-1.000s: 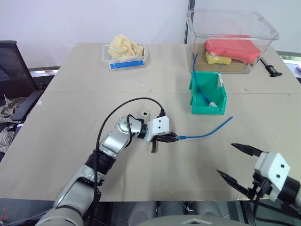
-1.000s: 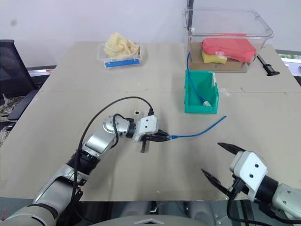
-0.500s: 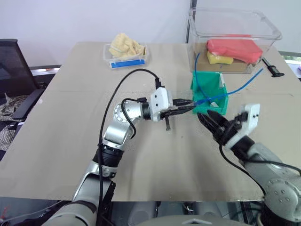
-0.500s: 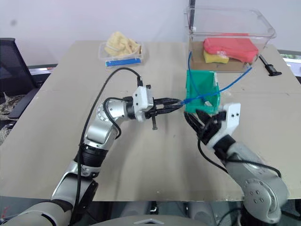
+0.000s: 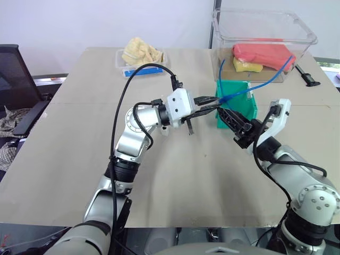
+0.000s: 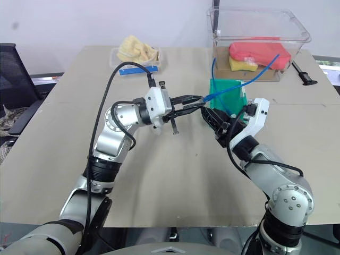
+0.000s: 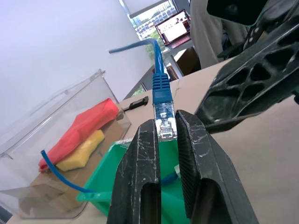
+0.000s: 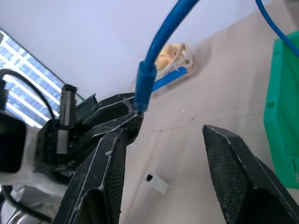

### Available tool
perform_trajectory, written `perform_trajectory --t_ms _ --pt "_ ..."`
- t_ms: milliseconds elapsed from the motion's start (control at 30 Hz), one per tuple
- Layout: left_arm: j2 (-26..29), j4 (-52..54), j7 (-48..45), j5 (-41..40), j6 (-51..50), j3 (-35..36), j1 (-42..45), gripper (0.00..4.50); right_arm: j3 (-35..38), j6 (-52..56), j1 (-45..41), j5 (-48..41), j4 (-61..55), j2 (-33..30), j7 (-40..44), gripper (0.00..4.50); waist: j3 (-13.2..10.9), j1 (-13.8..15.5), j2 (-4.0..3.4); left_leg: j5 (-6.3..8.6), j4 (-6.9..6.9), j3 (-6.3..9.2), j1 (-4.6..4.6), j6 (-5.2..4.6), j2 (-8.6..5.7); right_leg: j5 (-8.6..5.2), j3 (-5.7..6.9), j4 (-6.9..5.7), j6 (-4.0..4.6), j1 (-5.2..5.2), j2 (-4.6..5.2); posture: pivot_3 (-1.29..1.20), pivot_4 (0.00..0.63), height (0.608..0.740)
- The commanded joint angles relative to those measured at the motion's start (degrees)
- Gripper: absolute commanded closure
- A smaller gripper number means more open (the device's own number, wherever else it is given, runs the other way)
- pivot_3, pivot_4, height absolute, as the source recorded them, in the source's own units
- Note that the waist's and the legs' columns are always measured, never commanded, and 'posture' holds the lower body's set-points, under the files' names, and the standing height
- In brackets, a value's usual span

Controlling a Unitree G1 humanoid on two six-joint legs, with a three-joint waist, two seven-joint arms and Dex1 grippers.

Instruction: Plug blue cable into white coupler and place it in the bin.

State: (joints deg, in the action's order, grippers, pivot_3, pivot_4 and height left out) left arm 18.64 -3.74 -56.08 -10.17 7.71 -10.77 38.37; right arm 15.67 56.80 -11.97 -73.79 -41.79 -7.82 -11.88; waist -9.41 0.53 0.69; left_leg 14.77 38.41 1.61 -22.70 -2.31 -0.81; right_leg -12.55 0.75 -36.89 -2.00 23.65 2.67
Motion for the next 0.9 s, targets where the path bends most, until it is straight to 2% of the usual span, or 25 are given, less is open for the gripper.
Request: perform_trajectory --t_ms 33,300,767,800,833,900 --pt "0.3 0.5 0.0 -0.5 -0.2 0.3 1.2 4.50 -0.2 -3.7 0.7 -4.8 -2.2 -3.1 -0.5 2.05 0.0 -0.1 0.00 0.00 0.00 -0.02 0.00 0.00 0.00 0.00 0.00 0.00 0.00 0.00 0.00 0.00 0.150 0.740" --pt "0.6 1.0 -0.8 -1.1 -0.4 0.2 0.5 4.50 -2.7 -9.5 0.5 -8.5 -1.0 -7.9 -1.8 2.05 0.0 -0.8 0.00 0.00 -0.01 0.04 0.00 0.00 0.03 0.00 -0.03 0.00 0.00 0.00 -0.01 0.00 0.150 0.740" --pt "1.0 1.8 -2.3 -1.3 1.5 -0.4 -1.2 4.50 -8.4 -15.1 -1.5 -7.8 2.2 -9.4 -2.8 2.05 0.0 -1.1 0.00 0.00 -0.01 0.04 -0.02 0.00 0.03 0.00 -0.07 0.00 0.00 0.01 -0.01 0.00 0.150 0.740" --pt "1.0 1.9 -2.4 -1.3 1.6 -0.4 -1.3 4.50 -8.6 -15.4 -1.7 -7.7 2.4 -9.4 -2.9 2.47 0.0 -1.1 0.00 0.00 -0.01 0.03 -0.01 0.00 0.04 0.00 -0.07 0.00 0.00 0.01 -0.01 0.00 0.150 0.740" --pt "1.0 1.9 -2.5 -1.4 1.6 -0.4 -1.4 4.50 -8.8 -15.6 -1.8 -7.7 2.6 -9.5 -3.1 2.58 0.0 -1.1 0.00 0.00 -0.01 0.02 -0.01 0.00 0.03 0.00 -0.07 0.00 0.00 0.01 -0.01 0.00 0.150 0.740" --pt "1.0 2.0 -2.7 -1.4 1.7 -0.4 -1.5 4.50 -9.0 -16.0 -2.0 -7.7 2.8 -9.7 -3.1 3.27 0.0 -1.1 0.00 0.00 -0.01 0.03 -0.01 0.00 0.03 0.00 -0.07 0.00 0.00 0.01 -0.01 0.00 0.150 0.740"
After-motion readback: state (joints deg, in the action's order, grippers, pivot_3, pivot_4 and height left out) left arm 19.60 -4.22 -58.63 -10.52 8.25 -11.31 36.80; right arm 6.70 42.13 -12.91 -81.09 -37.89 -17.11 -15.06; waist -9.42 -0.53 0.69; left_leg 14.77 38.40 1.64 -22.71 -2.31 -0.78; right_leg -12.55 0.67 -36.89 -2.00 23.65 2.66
